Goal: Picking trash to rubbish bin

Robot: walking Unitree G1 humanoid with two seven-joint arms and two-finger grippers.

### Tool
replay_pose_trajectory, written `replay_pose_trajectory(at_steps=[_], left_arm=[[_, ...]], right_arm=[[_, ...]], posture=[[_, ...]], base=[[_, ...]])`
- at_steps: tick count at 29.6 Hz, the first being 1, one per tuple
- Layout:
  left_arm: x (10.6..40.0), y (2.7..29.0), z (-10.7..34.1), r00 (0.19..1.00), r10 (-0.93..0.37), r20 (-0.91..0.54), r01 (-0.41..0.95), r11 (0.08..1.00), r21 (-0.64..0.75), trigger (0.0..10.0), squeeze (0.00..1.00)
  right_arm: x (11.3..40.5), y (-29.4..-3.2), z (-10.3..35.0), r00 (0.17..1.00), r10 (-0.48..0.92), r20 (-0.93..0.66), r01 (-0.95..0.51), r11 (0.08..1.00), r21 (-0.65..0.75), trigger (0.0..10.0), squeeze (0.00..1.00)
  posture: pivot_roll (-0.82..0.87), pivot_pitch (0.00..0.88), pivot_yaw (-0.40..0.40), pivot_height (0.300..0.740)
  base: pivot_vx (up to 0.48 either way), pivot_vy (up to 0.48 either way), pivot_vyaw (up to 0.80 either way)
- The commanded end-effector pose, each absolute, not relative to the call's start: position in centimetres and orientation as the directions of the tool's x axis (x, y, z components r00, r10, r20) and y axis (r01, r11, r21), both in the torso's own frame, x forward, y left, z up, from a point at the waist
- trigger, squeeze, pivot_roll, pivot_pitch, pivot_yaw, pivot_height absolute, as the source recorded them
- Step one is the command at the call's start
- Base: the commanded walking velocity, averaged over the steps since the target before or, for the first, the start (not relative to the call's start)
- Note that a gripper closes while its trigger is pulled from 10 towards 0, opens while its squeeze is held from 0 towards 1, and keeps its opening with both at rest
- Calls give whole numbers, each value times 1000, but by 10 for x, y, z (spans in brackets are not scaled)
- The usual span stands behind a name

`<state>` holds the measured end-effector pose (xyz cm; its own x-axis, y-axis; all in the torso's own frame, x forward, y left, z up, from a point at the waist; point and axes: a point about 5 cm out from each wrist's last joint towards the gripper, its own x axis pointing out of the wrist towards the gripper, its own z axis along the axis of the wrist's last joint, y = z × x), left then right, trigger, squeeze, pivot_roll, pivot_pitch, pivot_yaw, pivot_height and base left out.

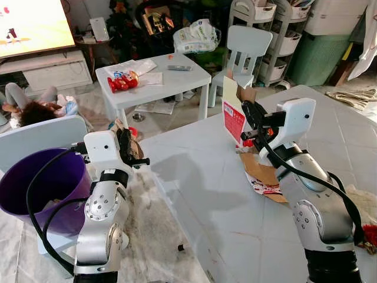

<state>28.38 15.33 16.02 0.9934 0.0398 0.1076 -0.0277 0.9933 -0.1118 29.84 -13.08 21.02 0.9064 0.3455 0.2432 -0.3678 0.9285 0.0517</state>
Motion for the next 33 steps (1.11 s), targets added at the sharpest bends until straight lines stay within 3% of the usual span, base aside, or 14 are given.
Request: replay_pose_trajectory(at_steps=[1,13,29,33], left_arm=[[286,152,161,993,30,111,-16,993,-118,0,0],[287,152,160,994,27,105,-14,993,-119,0,0],[289,153,159,995,26,98,-13,992,-126,0,0],[289,153,161,993,32,113,-18,993,-120,0,0]], right_arm=[[299,-131,215,900,350,261,-372,927,42,0,0],[299,-131,215,900,348,261,-371,928,44,0,0],[299,-131,213,902,343,262,-366,929,45,0,0],[300,-130,214,900,346,264,-368,929,39,0,0]], posture=[[36,1,-23,740],[36,0,-20,740],[37,0,-18,740],[39,0,-17,740]], base=[[0,356,0],[0,480,0],[0,334,0],[0,0,0]])
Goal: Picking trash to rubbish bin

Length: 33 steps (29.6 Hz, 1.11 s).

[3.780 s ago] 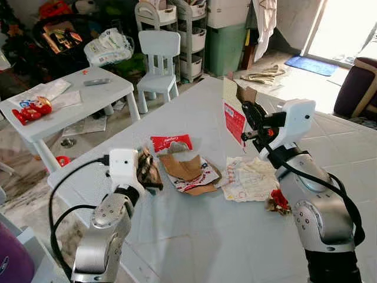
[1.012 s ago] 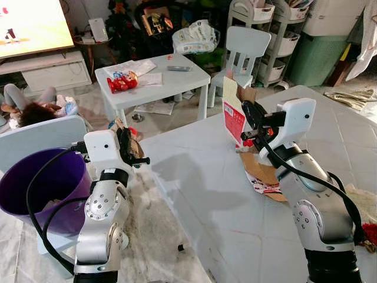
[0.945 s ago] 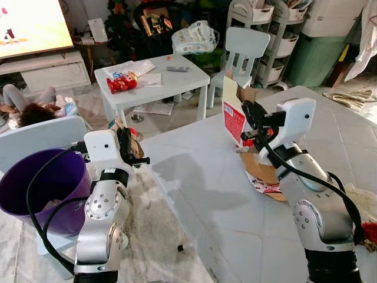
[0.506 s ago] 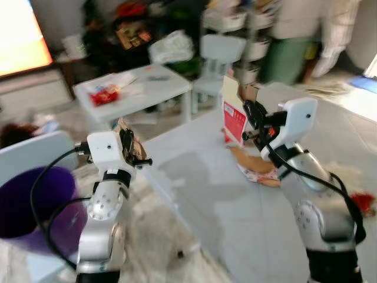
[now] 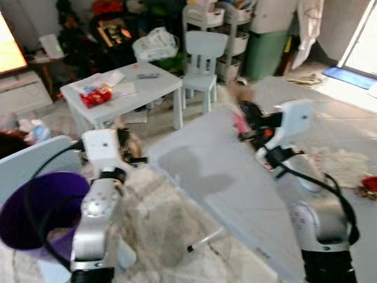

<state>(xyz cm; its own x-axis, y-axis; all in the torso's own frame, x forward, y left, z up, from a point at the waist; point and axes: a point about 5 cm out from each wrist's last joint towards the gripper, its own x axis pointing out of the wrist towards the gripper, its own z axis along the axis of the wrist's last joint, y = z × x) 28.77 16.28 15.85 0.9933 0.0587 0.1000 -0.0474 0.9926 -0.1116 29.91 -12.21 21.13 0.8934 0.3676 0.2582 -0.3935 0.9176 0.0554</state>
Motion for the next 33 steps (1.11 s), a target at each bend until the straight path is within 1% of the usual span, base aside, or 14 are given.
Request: replay_pose_trajectory(at_steps=[1,18,32,33], left_arm=[[289,153,161,993,32,113,-18,993,-120,0,0],[294,155,165,993,33,117,-20,994,-112,0,0],[294,157,165,992,61,115,-44,988,-148,0,0],[294,157,165,992,63,113,-44,987,-156,0,0]], right_arm=[[300,-130,214,900,347,265,-369,928,38,0,0],[301,-127,214,895,354,271,-376,926,31,0,0],[301,-126,213,895,349,278,-375,926,43,0,0],[301,-126,213,895,348,279,-376,926,49,0,0]], posture=[[39,0,-17,740],[45,0,-6,740],[49,0,-5,740],[49,0,-5,740]], base=[[0,0,0],[0,0,767],[0,0,800],[0,0,0]])
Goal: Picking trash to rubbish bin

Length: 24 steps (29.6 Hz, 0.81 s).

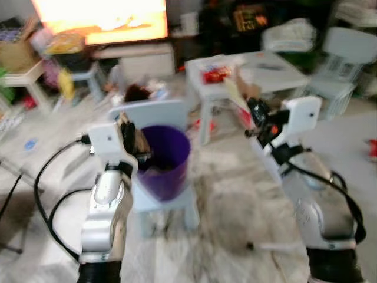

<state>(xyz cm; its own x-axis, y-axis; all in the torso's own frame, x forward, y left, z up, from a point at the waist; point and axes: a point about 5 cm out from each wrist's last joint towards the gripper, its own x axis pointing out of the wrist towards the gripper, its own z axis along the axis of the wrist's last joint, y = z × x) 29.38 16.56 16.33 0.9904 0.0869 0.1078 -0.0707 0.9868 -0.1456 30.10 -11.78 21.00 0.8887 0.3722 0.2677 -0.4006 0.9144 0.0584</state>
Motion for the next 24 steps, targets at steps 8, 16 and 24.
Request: replay_pose_trajectory(at_steps=[8,16,24], left_arm=[[294,156,165,992,53,113,-33,985,-168,0,0],[295,156,164,992,57,109,-36,982,-184,0,0],[295,159,165,992,61,112,-38,979,-199,0,0]], right_arm=[[301,-127,214,896,341,282,-371,927,59,0,0],[301,-128,214,896,343,283,-372,927,56,0,0],[302,-126,214,893,352,282,-381,923,55,0,0]], posture=[[44,0,-5,740],[44,0,-9,740],[48,0,-11,740]], base=[[0,0,0],[0,0,0],[0,0,0]])
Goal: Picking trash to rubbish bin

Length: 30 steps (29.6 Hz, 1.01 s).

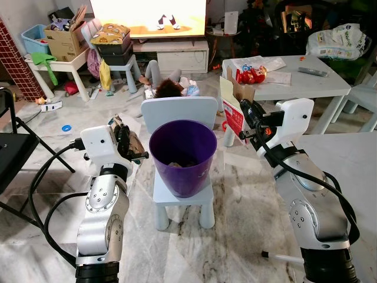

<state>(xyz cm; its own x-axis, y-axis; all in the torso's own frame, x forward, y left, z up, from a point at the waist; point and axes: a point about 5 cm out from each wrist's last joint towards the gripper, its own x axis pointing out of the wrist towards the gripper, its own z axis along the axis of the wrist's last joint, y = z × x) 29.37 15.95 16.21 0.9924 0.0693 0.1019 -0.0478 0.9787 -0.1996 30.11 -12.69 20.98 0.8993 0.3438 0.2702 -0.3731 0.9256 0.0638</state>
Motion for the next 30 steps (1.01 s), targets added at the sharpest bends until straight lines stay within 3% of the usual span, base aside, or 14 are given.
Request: replay_pose_trajectory(at_steps=[1,8,30], left_arm=[[295,159,165,992,61,113,-38,978,-204,0,0],[294,159,165,991,55,120,-29,978,-207,0,0],[293,157,163,992,48,120,-22,978,-210,0,0]], right_arm=[[302,-125,214,892,353,283,-382,922,55,0,0],[301,-125,213,892,355,279,-383,922,54,0,0],[299,-125,214,890,364,275,-390,920,46,0,0]], posture=[[47,0,-14,740],[44,0,-14,740],[37,0,-21,740]], base=[[0,0,0],[73,0,0],[453,0,0]])
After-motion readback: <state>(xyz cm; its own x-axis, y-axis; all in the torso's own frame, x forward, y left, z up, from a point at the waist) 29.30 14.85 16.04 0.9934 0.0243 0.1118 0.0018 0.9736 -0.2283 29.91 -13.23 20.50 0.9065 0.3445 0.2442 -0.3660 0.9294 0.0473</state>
